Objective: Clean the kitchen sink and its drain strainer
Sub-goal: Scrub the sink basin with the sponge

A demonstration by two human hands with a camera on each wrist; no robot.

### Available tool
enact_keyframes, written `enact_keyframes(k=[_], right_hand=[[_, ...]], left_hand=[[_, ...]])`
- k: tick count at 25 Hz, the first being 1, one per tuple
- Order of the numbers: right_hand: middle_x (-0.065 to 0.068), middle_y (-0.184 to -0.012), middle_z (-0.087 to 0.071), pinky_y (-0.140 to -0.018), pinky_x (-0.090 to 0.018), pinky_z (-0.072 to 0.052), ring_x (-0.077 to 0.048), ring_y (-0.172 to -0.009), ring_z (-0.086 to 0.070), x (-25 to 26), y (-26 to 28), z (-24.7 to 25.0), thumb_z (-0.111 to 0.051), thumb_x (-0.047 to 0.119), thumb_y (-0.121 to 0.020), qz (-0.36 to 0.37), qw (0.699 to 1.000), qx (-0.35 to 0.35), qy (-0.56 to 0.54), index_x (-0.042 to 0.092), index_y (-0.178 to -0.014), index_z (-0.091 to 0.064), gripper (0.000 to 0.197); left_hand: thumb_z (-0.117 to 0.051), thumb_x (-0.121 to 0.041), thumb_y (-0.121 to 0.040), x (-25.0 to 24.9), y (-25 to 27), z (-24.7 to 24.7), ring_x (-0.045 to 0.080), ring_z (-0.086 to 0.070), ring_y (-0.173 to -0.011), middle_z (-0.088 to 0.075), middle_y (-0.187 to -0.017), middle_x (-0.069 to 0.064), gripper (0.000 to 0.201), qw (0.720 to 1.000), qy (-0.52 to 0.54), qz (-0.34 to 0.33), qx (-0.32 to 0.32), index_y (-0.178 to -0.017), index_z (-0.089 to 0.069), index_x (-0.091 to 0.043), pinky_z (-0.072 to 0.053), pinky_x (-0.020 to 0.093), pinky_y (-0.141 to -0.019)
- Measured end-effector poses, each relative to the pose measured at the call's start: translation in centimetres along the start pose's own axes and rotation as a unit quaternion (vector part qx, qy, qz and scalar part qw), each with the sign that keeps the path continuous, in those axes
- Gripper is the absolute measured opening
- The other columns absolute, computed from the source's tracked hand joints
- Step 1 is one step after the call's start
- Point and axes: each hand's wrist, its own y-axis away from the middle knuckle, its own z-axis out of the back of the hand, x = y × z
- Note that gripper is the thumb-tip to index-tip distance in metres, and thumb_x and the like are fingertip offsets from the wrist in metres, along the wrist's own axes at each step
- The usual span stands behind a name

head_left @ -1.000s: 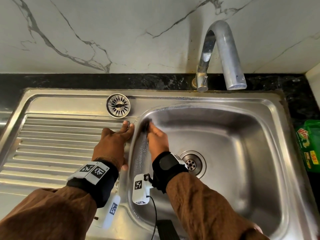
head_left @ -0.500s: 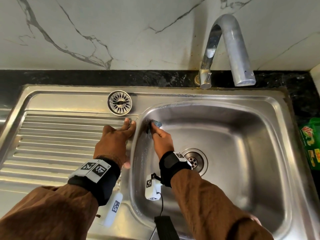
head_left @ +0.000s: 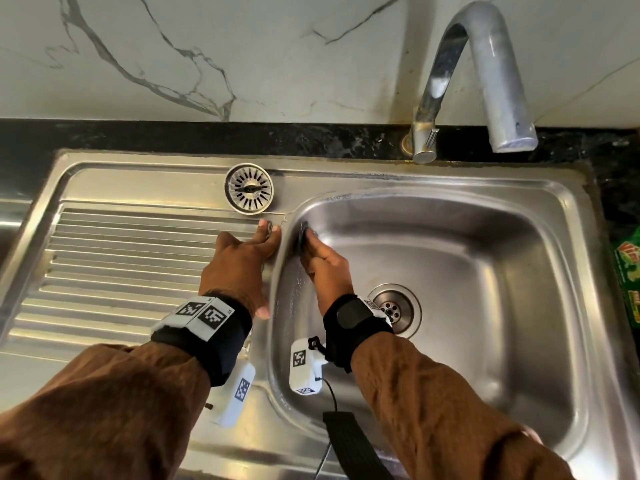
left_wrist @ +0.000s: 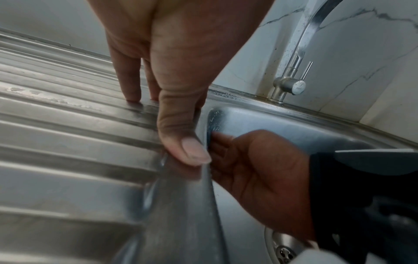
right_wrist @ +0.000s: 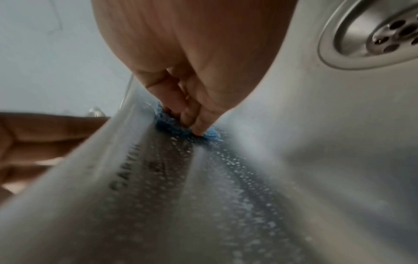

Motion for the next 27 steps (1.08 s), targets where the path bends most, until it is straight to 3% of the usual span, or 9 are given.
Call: enact_keyframes(k=[4,7,10,14,16,19,22,25,27], right_hand=[[0.014,-0.067,-0.069,-0.074,-0.033,-0.048,-0.017,-0.070,-0.059,0.3,0.2,0.8,-0.059,0.020,-0.067,-0.043,0.998,0.037,0.026,0.034,-0.101,-0.077,0.041],[0.004,-0.112,-0.072,-0.094,-0.029,-0.053,-0.016,-0.106,-0.067,2.5,0.7,1.4,-0.054,0.008,-0.081,-0.040,0.997,0.062,0.027,0.024,-0.122,-0.069,0.046],[-0.003,-0.101,-0.068,-0.088,-0.038,-0.055,-0.022,-0.096,-0.065,3.0,1.3,1.5,-0.053,0.009,-0.083,-0.074,0.990,0.094,0.080,0.011,-0.118,-0.069,0.038],[-0.001,-0.117,-0.069,-0.097,-0.036,-0.054,-0.015,-0.101,-0.064,2.6,1.5,1.2,-0.051,0.006,-0.085,-0.063,0.991,0.096,0.072,0.016,-0.124,-0.067,0.044],[-0.005,-0.104,-0.069,-0.093,-0.044,-0.056,-0.020,-0.092,-0.064,2.4,1.7,1.1,-0.054,0.009,-0.080,-0.088,0.985,0.094,0.111,0.013,-0.114,-0.071,0.038],[0.007,-0.107,-0.074,-0.094,-0.029,-0.054,-0.015,-0.106,-0.067,2.0,1.1,0.8,-0.053,0.006,-0.077,-0.017,0.995,0.061,0.076,0.035,-0.110,-0.072,0.048],[-0.004,-0.094,-0.073,-0.083,-0.026,-0.053,-0.029,-0.105,-0.067,2.6,2.3,0.7,-0.058,0.010,-0.085,-0.077,0.962,0.156,0.212,0.014,-0.094,-0.075,0.020],[0.003,-0.120,-0.071,-0.099,-0.027,-0.050,-0.017,-0.112,-0.065,1.7,1.6,0.2,-0.051,0.004,-0.080,-0.001,0.985,0.084,0.149,0.026,-0.128,-0.066,0.055],[-0.005,-0.121,-0.070,-0.088,-0.025,-0.051,-0.021,-0.108,-0.066,2.1,2.3,0.2,-0.052,0.006,-0.084,-0.052,0.973,0.096,0.205,0.018,-0.127,-0.065,0.047]], left_hand=[[-0.096,-0.021,-0.046,-0.2,0.1,0.0,0.022,-0.029,-0.122,-0.006,-0.157,-0.032,0.144,1.000,-0.001,0.001,-0.004,-0.152,-0.003,-0.049,-0.051,0.036,-0.087],[-0.097,-0.022,-0.045,0.0,-0.2,-0.2,0.023,-0.030,-0.122,-0.006,-0.158,-0.031,0.144,1.000,-0.002,0.003,-0.004,-0.152,-0.003,-0.048,-0.052,0.036,-0.091],[-0.098,-0.022,-0.043,0.1,-0.4,-0.3,0.023,-0.029,-0.121,-0.005,-0.157,-0.032,0.147,1.000,-0.001,0.002,-0.003,-0.151,-0.002,-0.050,-0.053,0.041,-0.093],[-0.097,-0.021,-0.043,0.1,-0.4,-0.3,0.024,-0.029,-0.121,-0.005,-0.158,-0.031,0.146,1.000,0.005,0.005,0.001,-0.151,-0.003,-0.049,-0.053,0.044,-0.093],[-0.097,-0.020,-0.043,0.0,-0.4,-0.3,0.025,-0.030,-0.121,-0.007,-0.159,-0.029,0.146,1.000,0.001,0.002,-0.001,-0.152,-0.004,-0.048,-0.053,0.045,-0.093],[-0.097,-0.020,-0.044,0.1,-0.4,-0.1,0.025,-0.029,-0.122,-0.006,-0.158,-0.030,0.145,1.000,0.002,0.009,0.003,-0.151,-0.003,-0.049,-0.053,0.045,-0.092],[-0.096,-0.019,-0.047,-0.1,-0.2,-0.1,0.025,-0.029,-0.123,-0.006,-0.158,-0.031,0.143,1.000,0.008,0.008,0.004,-0.152,-0.003,-0.048,-0.053,0.044,-0.092],[-0.096,-0.019,-0.046,0.1,-0.3,-0.1,0.024,-0.029,-0.124,-0.006,-0.158,-0.031,0.144,1.000,0.009,0.009,0.000,-0.151,-0.004,-0.049,-0.053,0.043,-0.091],[-0.096,-0.019,-0.047,0.1,-0.3,-0.2,0.025,-0.029,-0.124,-0.007,-0.158,-0.030,0.142,1.000,0.009,0.006,0.004,-0.151,-0.004,-0.049,-0.053,0.043,-0.092]])
